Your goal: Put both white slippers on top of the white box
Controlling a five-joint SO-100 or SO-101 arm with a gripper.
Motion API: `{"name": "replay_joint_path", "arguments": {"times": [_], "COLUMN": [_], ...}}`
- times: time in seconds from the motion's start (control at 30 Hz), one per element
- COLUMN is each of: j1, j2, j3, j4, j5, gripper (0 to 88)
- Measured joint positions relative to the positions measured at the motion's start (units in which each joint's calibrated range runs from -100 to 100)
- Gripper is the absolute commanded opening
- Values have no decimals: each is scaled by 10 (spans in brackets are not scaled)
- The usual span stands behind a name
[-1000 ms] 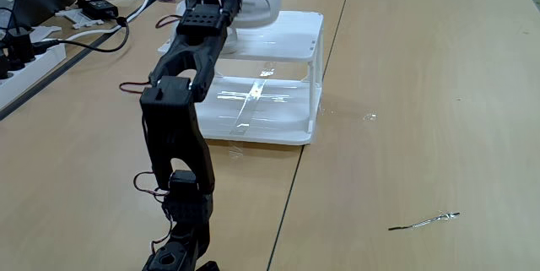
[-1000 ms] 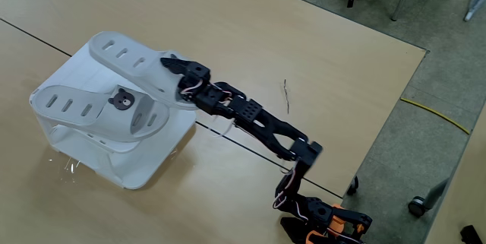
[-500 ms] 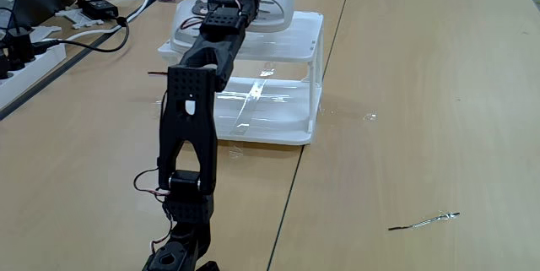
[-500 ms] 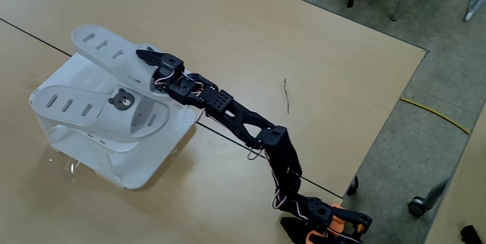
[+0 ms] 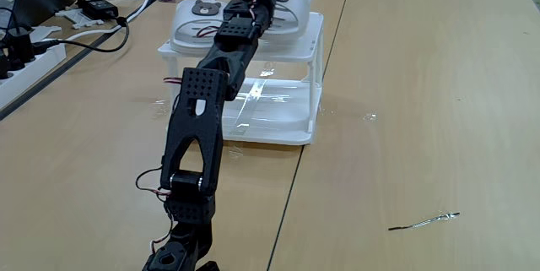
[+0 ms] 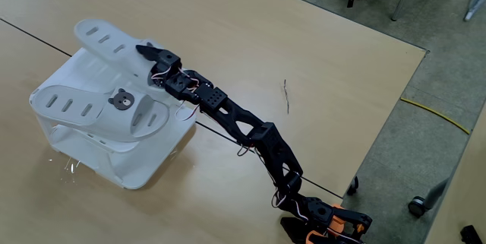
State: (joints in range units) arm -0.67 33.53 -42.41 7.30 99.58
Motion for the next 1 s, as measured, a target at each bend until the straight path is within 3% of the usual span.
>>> {"name": "replay_joint_path", "arguments": {"times": [0.93, 1.0], "j1": [1, 1], "j2": [0, 0], "j3": [44, 44], "j4": [0, 0], "j5": [0, 0], "gripper": [12, 59]}}
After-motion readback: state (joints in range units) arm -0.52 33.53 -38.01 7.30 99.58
